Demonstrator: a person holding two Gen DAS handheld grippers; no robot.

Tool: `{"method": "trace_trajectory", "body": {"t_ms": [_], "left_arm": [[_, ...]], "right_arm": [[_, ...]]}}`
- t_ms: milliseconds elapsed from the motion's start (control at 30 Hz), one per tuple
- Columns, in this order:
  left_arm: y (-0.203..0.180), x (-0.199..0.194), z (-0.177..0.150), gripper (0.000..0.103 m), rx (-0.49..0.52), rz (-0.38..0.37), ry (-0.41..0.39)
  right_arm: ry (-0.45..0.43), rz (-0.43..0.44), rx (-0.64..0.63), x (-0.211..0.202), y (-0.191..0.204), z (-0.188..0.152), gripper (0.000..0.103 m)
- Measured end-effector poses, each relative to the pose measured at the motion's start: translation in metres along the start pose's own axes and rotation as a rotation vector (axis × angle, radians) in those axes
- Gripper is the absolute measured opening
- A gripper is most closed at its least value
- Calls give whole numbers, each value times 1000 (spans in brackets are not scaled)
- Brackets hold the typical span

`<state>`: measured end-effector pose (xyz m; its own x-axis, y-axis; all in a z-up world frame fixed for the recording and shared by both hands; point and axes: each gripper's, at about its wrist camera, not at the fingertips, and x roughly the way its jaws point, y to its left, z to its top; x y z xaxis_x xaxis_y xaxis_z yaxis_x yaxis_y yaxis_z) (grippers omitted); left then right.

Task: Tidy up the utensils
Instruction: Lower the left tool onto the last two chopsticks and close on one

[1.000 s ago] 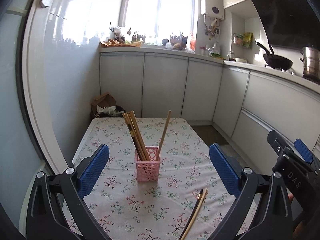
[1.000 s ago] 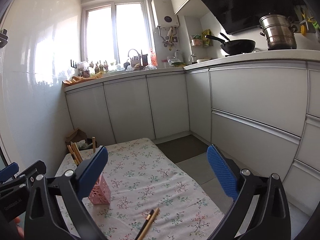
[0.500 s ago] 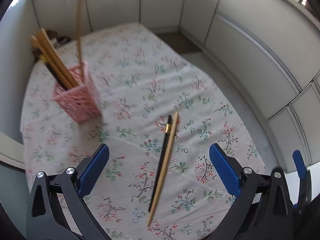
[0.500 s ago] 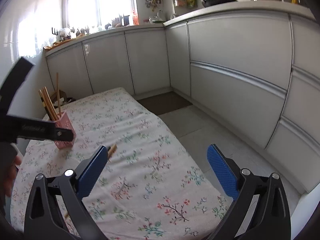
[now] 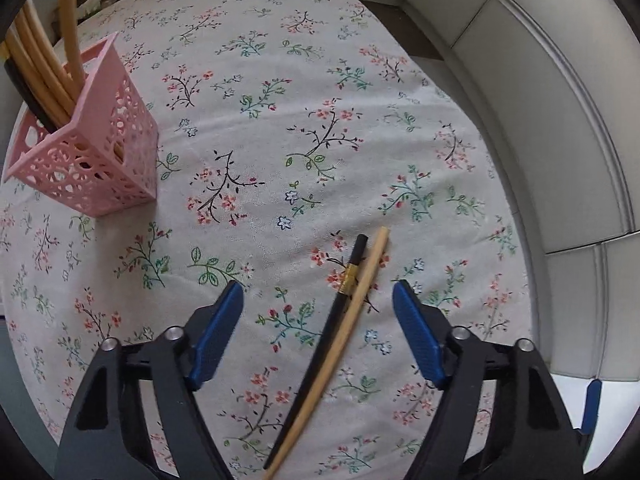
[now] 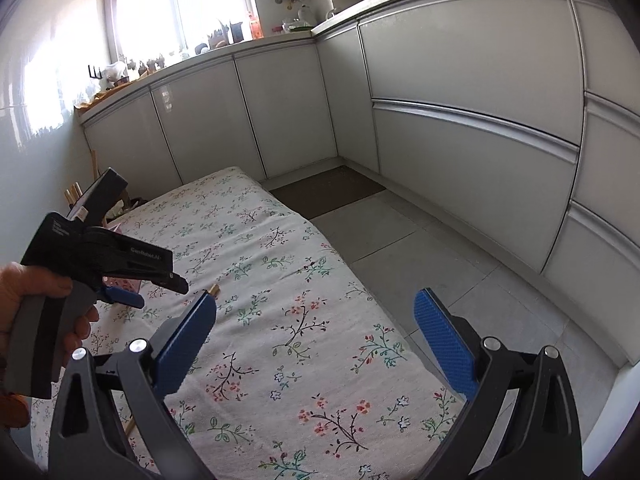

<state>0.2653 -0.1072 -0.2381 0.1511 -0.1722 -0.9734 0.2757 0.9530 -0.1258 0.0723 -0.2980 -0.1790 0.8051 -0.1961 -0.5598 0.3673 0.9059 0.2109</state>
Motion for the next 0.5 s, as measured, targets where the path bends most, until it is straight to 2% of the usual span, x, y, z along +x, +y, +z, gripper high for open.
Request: {"method": "trace_trajectory", "body": {"t_ms": [133,367,400,433,500], "left_arm": [[-8,10,2,50,52,49,2],[-15,22,11,42,78,59,30],[-16,24,12,38,90,64,41],[-17,26,13,28,98,63,53],[-20,29,15,21,113,64,68]], "right_arm": [[-2,7,1,1,0,0,97],[3,12,10,2,-3,1,97],[5,14,13,2,-3,1,97],[8,15,17,2,-3,1,97],[10,20,25,3,-3,1,97]]}}
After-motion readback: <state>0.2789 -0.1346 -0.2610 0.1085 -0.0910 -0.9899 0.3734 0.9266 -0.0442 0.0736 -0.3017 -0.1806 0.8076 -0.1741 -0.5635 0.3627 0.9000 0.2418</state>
